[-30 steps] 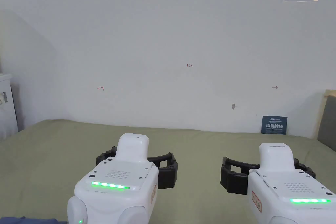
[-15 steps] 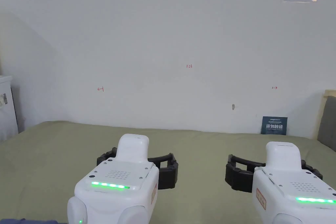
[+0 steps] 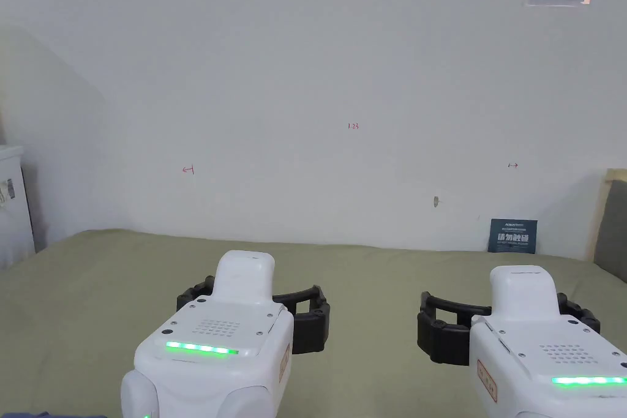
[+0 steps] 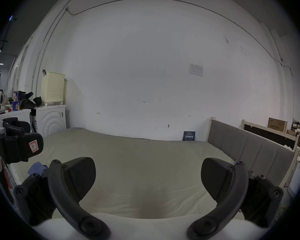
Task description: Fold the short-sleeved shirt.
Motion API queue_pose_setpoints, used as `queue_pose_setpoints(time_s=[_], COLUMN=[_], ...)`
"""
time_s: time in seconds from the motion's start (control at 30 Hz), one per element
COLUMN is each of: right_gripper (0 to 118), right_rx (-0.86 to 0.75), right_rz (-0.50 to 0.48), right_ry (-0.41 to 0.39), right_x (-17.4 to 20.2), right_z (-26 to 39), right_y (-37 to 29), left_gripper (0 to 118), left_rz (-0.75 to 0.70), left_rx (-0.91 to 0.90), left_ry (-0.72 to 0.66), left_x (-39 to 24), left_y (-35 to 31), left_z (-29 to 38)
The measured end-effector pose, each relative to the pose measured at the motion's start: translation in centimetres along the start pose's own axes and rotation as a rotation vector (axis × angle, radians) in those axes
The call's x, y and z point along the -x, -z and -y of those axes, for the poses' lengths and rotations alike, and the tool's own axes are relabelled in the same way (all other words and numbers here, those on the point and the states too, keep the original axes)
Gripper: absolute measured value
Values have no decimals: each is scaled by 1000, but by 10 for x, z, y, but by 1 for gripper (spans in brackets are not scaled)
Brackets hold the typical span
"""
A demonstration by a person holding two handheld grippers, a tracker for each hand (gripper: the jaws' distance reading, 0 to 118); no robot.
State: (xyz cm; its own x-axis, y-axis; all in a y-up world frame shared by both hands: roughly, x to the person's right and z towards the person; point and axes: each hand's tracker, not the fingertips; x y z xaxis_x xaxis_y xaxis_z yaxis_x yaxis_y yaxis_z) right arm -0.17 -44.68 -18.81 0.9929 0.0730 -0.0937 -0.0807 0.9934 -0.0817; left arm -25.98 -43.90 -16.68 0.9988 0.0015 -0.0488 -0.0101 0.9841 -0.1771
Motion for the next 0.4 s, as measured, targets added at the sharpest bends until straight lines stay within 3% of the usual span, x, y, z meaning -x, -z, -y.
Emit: queue_pose_setpoints(time_s=[0.4], right_gripper=[118], right_rx=[-41], right_rz=[-17], right_ry=[-8], right_x=[-2], right_z=[-2], right_y=[-4], left_gripper=[107], left_rz=[-15], left_rx=[-23], left_ry=[-12], left_x=[7], left_y=[-5], left_z=[1])
